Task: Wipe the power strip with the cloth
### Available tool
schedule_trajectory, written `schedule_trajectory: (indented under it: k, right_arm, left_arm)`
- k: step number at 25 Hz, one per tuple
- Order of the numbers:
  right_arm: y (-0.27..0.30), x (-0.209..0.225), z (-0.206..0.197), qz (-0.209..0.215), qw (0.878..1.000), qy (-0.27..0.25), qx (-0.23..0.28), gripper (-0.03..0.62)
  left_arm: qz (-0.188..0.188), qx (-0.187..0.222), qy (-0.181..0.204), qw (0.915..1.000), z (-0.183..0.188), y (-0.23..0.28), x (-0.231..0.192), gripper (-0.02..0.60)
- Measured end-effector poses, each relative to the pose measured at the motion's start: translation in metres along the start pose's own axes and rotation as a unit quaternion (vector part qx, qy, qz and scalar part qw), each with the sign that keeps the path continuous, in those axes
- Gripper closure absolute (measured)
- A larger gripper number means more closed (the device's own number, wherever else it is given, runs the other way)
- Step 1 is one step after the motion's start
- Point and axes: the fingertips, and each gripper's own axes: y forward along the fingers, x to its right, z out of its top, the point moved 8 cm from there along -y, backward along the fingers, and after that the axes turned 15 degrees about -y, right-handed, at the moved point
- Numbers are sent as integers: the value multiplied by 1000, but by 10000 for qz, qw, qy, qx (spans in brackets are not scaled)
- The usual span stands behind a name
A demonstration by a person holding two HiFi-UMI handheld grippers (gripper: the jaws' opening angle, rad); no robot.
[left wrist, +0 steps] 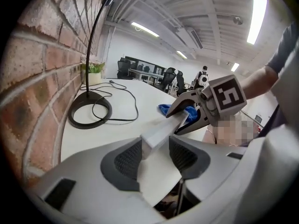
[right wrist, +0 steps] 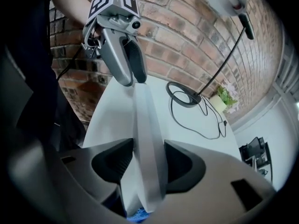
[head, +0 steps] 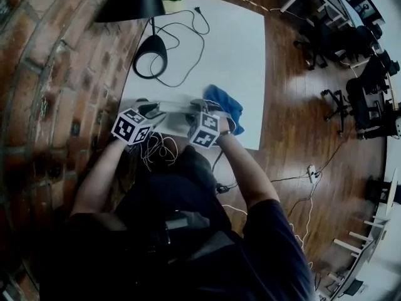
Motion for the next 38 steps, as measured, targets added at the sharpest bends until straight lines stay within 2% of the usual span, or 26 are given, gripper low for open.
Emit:
schedule_trajectory:
  k: [4,8,11,16,20,23,27,33,38]
  right_arm:
    - [0,-5,-2,-81,9998,-163,32,382]
    - [0,-3,-3,-103,9988,-452,151,387]
    - [1,5,-7,-383,9948,-942,38,399]
    - [5,16,-7,-1026,9803,-1687,-19,401]
    - [8,13,-9,-1176,9804,-1578,94,403]
    - [11,9,-10,-1327,9774,-1642,76,404]
    - [10,5,-12,-1444,9762,-1619,-18,410]
    - [6,-5,-12,-1482,9782,-1440,-216,411]
    - [3,-14,-9,-1240,9861,-1083,-219,401]
  left_arm:
    - [-4,224,-18,9997,18,4,5,416]
    - [95,194,164,9996,40,12,6,416]
    - [195,192,116,9996,52,19,4,417]
    - [323,-49,306,9990,60,30,5,416]
    - [361,-274,386,9982,55,38,5,412]
    - [428,-290,479,9975,49,38,7,417]
    - [451,-401,761,9953,44,40,14,411]
    - [339,-540,1047,9925,31,41,23,417]
    - [335,-583,1064,9920,18,43,26,420]
